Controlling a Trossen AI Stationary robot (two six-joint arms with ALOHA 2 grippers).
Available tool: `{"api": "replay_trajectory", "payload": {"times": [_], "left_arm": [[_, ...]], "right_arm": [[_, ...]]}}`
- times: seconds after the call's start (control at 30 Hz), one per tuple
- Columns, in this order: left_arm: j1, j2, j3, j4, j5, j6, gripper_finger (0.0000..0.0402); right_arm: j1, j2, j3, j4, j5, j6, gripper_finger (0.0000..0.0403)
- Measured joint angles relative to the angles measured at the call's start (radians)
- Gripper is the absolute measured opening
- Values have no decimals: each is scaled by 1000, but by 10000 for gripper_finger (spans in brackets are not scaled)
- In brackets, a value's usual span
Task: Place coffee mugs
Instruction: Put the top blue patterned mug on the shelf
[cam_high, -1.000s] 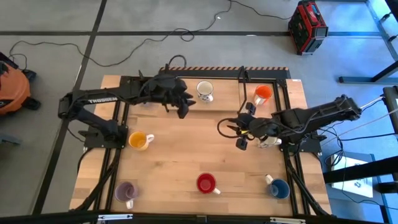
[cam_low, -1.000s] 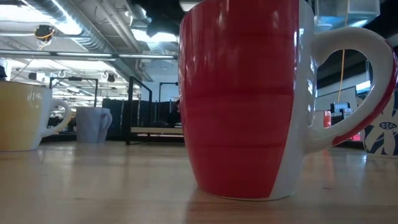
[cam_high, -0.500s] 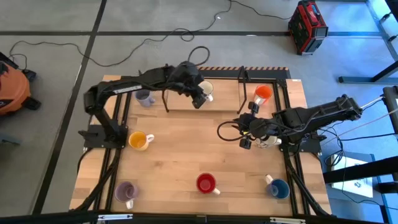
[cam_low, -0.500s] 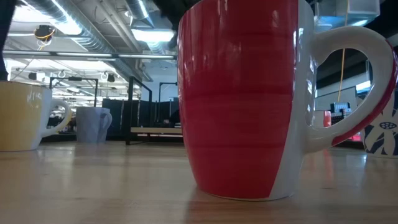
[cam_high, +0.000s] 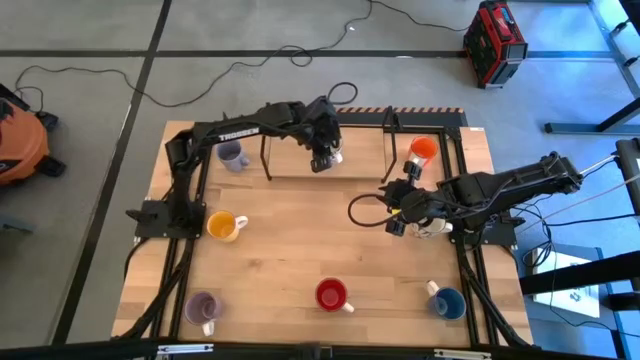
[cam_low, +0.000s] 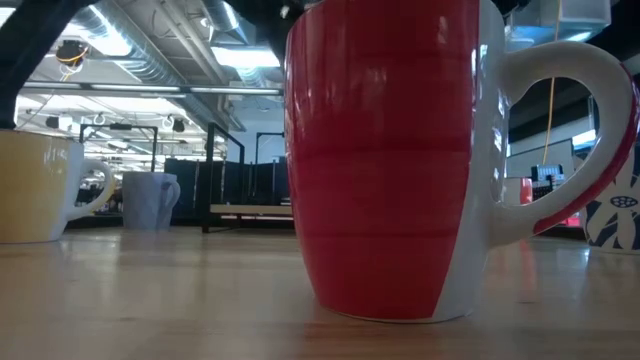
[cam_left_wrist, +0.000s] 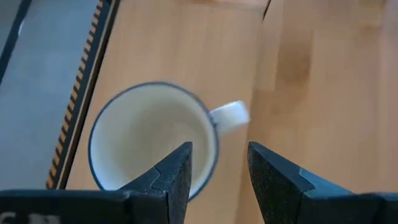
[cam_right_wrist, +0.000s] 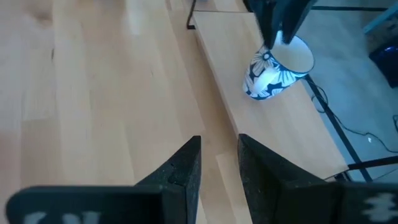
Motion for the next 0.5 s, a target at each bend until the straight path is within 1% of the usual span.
{"api": "replay_trajectory", "payload": {"times": [0.17,0.3,0.5], "left_arm": [[2,32,0,-1,-6,84,149],[1,49,0,-8,-21,116,149],[0,76,0,-17,-32,180,147]], "right_arm": [[0,-1,-30,6,1,31,92],[0,-7,-48,8,-1,69,92],[0,-10,-51,10,-1,74,92]]}}
